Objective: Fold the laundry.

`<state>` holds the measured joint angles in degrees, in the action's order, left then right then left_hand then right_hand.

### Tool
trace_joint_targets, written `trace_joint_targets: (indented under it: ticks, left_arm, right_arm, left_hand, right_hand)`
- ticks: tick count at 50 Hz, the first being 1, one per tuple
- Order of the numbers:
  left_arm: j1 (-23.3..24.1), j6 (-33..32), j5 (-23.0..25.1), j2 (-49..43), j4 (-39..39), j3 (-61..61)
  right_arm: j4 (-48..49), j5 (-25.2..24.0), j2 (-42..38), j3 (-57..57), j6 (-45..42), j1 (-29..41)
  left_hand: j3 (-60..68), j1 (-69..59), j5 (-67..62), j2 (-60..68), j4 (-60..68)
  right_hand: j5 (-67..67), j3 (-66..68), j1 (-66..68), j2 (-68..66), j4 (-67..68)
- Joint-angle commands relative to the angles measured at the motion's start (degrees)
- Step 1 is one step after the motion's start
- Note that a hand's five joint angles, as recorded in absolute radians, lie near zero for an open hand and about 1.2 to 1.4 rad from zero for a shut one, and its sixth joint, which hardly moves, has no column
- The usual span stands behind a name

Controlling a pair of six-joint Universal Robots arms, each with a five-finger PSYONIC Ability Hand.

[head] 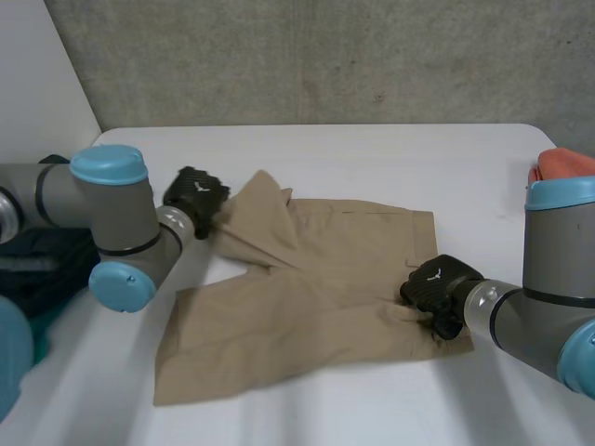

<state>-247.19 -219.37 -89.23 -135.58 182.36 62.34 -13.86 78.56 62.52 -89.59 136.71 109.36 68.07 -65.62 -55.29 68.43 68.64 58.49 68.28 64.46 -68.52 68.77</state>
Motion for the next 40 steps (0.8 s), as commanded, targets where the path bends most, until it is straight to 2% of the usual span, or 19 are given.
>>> trace_joint_targets:
  ticks: [1,5,8,10,11,12,14,20,24,28,29,32,33,36,40]
  left_arm:
    - [0.1,-7.5,-7.7,5.1,-3.3,7.6]
    - [1.1,-9.9,-12.0,5.8,-4.7,10.1]
    - [2.1,-9.4,-15.0,5.6,-4.5,10.5]
    - [2.8,-8.9,-15.3,5.2,-4.1,10.3]
    - [3.0,-8.5,-15.2,5.1,-3.8,10.1]
    - [3.4,-7.8,-14.8,5.3,-3.2,9.8]
    - [3.5,-7.0,-14.8,6.5,-2.6,10.0]
    - [2.5,-3.4,-15.1,14.1,-3.4,13.1]
    - [2.7,1.1,-14.0,22.1,-7.4,20.9]
    - [3.1,6.3,-9.5,29.7,-12.5,31.1]
    - [3.1,8.3,-7.0,32.3,-14.3,35.2]
    - [3.1,10.9,-3.2,35.5,-15.7,40.9]
    - [3.0,12.4,-0.5,36.8,-15.7,43.8]
    - [3.0,13.9,2.8,37.8,-14.5,47.4]
    - [3.0,15.1,2.6,36.4,-9.4,48.6]
  right_arm:
    - [0.1,-0.4,0.7,-0.3,2.0,1.5]
    - [-0.2,-0.5,1.0,-0.6,3.4,2.3]
    - [-0.2,-0.5,1.1,-0.8,4.0,2.8]
    - [-0.1,-0.5,1.2,-0.8,4.2,3.0]
    - [-0.1,-0.5,1.2,-0.8,4.2,3.0]
    - [0.1,-0.5,1.3,-0.8,4.4,3.0]
    - [0.1,-0.5,1.5,-0.8,5.2,3.0]
    - [0.9,-0.6,2.0,-0.7,7.6,2.7]
    - [1.7,-0.5,2.1,-0.6,8.7,2.4]
    - [2.1,-0.4,1.9,-0.6,9.3,2.3]
    - [2.2,-0.3,1.9,-0.6,9.4,2.3]
    - [2.3,-0.3,1.9,-0.6,9.5,2.3]
    - [2.3,-0.4,1.9,-0.6,9.5,2.3]
    - [2.3,-0.4,1.8,-0.7,9.5,2.5]
    - [1.9,-0.5,2.0,-0.9,9.5,2.8]
  left_hand:
    - [11.9,-14.4,-14.7,11.6,11.4]
    - [11.9,-14.4,-14.7,11.6,11.4]
    - [11.9,-14.4,-14.7,11.6,11.4]
    - [11.9,-14.4,-14.7,11.6,11.4]
    - [7.5,-9.9,-10.2,7.1,6.9]
    - [-19.9,17.5,17.1,-20.3,-20.5]
    - [-52.5,50.0,49.7,-52.8,-53.1]
    - [-53.0,50.5,50.2,-53.3,-53.6]
    - [-49.4,47.0,46.7,-49.8,-50.0]
    - [-48.4,46.0,45.7,-48.8,-49.0]
    - [-46.4,44.0,43.7,-46.8,-47.0]
    - [-43.7,41.3,41.0,-44.1,-44.3]
    - [-43.6,41.1,40.8,-43.9,-44.1]
    - [-43.4,40.9,40.6,-43.8,-44.0]
    - [-43.1,40.6,40.3,-43.4,-43.6]
  right_hand:
    - [11.5,11.7,15.5,-11.5,11.2]
    - [11.5,11.7,15.5,-11.5,11.2]
    - [11.5,11.7,15.5,-11.5,11.2]
    - [11.5,11.7,15.5,-11.5,11.2]
    - [11.5,11.7,15.5,-11.5,11.2]
    - [11.5,11.7,15.5,-11.5,11.2]
    - [11.5,11.7,15.5,-11.5,11.2]
    - [11.5,11.7,15.5,-11.5,11.2]
    - [11.5,11.7,15.5,-11.5,11.2]
    - [11.5,11.7,15.5,-11.5,11.2]
    - [11.5,11.7,15.5,-11.5,11.2]
    - [11.5,11.7,15.5,-11.5,11.2]
    - [11.5,11.7,15.5,-11.5,11.2]
    - [11.5,11.7,15.5,-11.5,11.2]
    - [11.5,11.7,15.5,-11.5,11.2]
